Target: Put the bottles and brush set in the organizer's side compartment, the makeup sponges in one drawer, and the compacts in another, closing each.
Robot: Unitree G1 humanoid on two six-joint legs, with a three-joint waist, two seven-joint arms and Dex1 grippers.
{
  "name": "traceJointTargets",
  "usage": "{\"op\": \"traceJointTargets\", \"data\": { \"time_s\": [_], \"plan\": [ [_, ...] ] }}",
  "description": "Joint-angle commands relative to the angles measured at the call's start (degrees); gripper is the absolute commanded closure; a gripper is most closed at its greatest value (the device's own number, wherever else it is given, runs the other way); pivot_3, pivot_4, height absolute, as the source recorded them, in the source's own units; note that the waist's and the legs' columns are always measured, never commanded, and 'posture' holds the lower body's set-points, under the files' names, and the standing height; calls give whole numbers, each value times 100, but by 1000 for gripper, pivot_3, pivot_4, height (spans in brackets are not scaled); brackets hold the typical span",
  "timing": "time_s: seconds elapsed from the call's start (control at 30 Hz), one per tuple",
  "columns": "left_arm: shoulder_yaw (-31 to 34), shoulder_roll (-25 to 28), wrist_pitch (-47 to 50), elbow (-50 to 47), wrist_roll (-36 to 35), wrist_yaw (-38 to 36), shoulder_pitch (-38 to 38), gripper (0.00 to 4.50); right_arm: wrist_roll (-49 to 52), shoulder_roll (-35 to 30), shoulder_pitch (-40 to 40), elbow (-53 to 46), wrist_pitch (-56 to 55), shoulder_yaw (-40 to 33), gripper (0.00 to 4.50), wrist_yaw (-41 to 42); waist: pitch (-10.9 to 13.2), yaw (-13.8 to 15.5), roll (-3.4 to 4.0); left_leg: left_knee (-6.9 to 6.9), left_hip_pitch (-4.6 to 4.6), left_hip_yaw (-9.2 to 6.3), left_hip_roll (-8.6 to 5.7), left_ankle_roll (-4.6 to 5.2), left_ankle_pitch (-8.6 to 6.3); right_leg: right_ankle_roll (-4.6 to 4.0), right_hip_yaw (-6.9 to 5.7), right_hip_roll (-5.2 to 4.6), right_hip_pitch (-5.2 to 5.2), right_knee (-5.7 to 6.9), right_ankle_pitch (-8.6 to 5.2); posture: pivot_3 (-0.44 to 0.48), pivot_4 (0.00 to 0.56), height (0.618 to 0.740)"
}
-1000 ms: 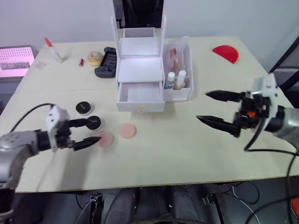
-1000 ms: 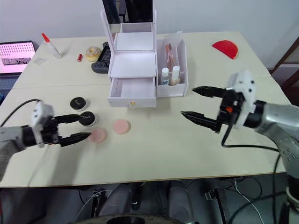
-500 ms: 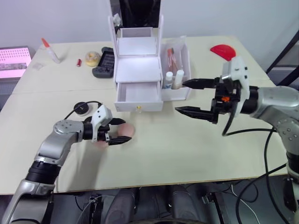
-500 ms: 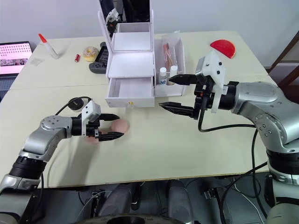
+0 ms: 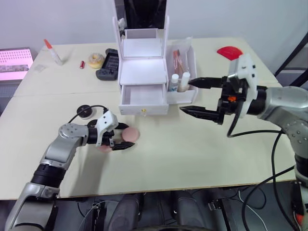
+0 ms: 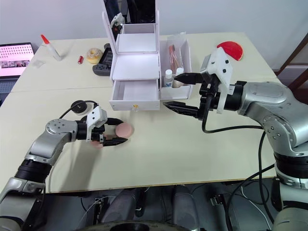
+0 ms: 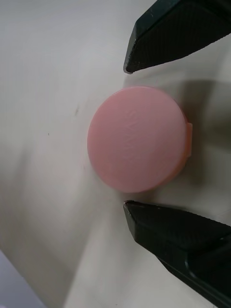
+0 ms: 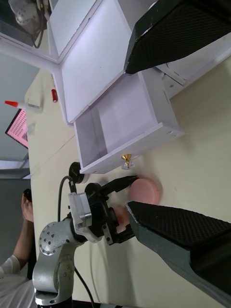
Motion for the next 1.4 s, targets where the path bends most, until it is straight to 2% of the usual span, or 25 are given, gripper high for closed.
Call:
{"op": "traceJointTargets", "data": {
  "time_s": [0.03, 0.27, 0.63, 0.8, 0.97, 1.13, 1.23, 1.4],
  "plan": [
    [20, -17, 6, -15, -6, -20, 23, 1746, -9, 15, -72, -154, -69, -145, 0, -21, 0, 3, 0, 1, 0, 0, 0, 0, 0, 0, 0, 0, 0, 0, 0, 0, 150, 738],
    [185, 122, 69, -236, -182, -118, 84, 1830, -20, 20, -97, -115, -90, -137, 0, -8, 0, -1, 0, 2, 0, 0, 0, 1, -1, 0, 0, 0, 1, 1, 0, 0, 150, 738],
    [1405, 1333, 1164, -1643, -1284, -476, 707, 1830, -73, 11, -81, -54, -148, -148, 0, 63, 1, -26, 1, 2, -2, 1, 2, 3, -3, -1, 1, 1, -3, 2, -1, 0, 150, 738],
    [2021, 1846, 1554, -1806, -1699, -549, 697, 1830, -181, 74, -130, 52, -216, -69, 0, 130, 2, -1, 1, 2, -2, 0, 2, 3, -3, -7, 1, 2, -2, 2, -5, 0, 150, 738],
    [2130, 2203, 1741, -1511, -1866, -653, 19, 1830, -282, 169, -168, 147, -299, 20, 0, 216, 3, -4, 0, 8, -2, 1, 1, 3, -3, -6, -2, 2, 1, 2, -4, 0, 150, 738],
    [1765, 2163, 1828, -1032, -1902, -908, -1051, 1830, -378, 243, -178, 183, -339, 84, 0, 277, 3, -7, 0, 11, -2, 3, 1, 3, -3, 1, -3, 5, 1, 7, 0, 0, 150, 738],
    [1337, 1998, 1688, -526, -1693, -1177, -1808, 1830, -421, 256, -220, 222, -360, 124, 0, 325, 3, -1, 0, 15, -2, 7, 0, 3, -3, 2, -3, 5, 1, 11, 0, 0, 150, 738],
    [655, 1331, 1109, 606, -1156, -1478, -2915, 1830, -387, 201, -357, 326, -386, -24, 0, 438, 4, -5, -2, 25, -3, 20, -2, 4, -3, 3, -5, 6, 4, 19, 0, 0, 150, 738]
  ]
}}
